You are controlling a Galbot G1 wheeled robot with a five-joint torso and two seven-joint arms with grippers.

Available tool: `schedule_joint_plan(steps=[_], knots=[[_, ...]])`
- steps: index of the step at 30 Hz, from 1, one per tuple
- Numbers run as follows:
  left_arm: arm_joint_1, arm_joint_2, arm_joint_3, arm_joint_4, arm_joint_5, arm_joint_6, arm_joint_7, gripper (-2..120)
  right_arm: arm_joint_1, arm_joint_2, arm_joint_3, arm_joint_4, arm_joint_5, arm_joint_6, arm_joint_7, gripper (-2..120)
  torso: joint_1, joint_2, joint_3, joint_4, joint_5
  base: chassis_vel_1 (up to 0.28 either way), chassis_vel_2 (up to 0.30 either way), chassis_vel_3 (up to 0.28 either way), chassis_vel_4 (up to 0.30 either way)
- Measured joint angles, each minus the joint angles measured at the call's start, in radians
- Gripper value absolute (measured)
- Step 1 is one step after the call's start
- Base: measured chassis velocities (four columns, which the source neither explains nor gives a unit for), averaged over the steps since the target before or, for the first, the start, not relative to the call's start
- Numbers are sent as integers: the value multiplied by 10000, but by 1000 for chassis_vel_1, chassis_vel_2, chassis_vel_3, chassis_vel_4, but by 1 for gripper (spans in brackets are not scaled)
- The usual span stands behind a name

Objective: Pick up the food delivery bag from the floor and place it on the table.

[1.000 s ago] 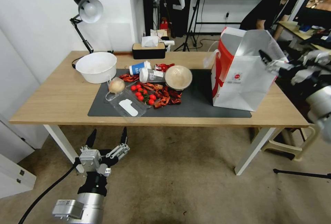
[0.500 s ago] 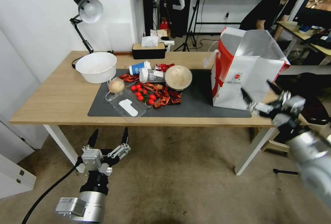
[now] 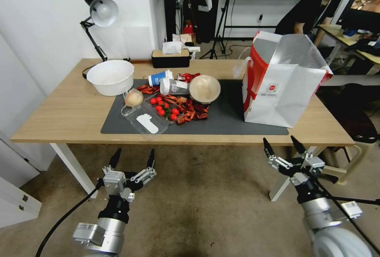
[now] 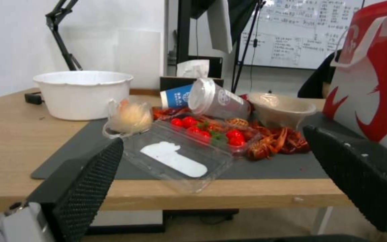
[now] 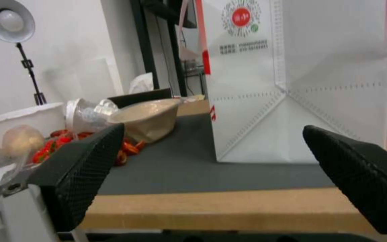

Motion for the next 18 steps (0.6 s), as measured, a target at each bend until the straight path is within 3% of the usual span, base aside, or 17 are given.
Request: schedule_joint_plan(steps=[18], knots=[[-245,117,-227,403,190,-35,-13,100,-268,319,-81,-195,-114,-187,176,100,1,0,0,-1,0,0,0,0,0]])
